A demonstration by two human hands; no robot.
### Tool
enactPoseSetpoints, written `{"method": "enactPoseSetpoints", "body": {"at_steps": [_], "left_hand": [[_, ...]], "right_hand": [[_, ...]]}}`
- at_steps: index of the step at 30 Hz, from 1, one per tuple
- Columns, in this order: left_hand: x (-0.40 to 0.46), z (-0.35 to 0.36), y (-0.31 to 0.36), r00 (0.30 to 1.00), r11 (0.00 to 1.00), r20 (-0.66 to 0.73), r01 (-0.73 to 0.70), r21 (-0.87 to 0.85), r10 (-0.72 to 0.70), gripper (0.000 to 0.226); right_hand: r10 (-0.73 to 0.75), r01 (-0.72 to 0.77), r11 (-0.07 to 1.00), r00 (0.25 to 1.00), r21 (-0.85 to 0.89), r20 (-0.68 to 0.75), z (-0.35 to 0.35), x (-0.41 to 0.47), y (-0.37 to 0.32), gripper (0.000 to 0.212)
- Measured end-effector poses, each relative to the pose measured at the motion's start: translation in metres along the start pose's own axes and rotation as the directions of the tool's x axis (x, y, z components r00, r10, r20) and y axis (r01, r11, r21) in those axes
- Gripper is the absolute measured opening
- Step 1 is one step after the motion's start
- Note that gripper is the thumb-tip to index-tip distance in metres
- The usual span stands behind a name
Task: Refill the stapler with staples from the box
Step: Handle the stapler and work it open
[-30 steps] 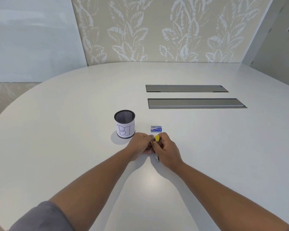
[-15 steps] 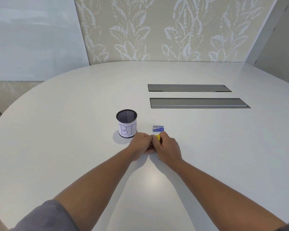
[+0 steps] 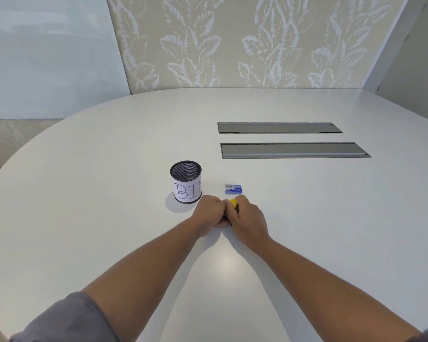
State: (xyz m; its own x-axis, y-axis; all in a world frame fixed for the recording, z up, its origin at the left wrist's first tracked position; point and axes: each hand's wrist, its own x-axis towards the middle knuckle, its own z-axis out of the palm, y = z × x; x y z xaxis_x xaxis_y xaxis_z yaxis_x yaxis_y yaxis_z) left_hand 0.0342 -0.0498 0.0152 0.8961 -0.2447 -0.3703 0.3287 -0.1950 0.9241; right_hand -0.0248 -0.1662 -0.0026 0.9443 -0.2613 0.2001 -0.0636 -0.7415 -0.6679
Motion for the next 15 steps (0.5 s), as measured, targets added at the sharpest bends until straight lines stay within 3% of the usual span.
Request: {"method": "enactPoseSetpoints", "body": {"at_steps": [15], "left_hand": [[-0.0039, 0.0049, 0.0008, 0.998, 0.998, -0.065, -0.011, 0.056, 0.015, 0.011]], "right_hand": [[-0.022, 0.023, 0.999, 0.999, 0.030, -0.038, -0.0002, -0.0052, -0.0015, 0.035]]}}
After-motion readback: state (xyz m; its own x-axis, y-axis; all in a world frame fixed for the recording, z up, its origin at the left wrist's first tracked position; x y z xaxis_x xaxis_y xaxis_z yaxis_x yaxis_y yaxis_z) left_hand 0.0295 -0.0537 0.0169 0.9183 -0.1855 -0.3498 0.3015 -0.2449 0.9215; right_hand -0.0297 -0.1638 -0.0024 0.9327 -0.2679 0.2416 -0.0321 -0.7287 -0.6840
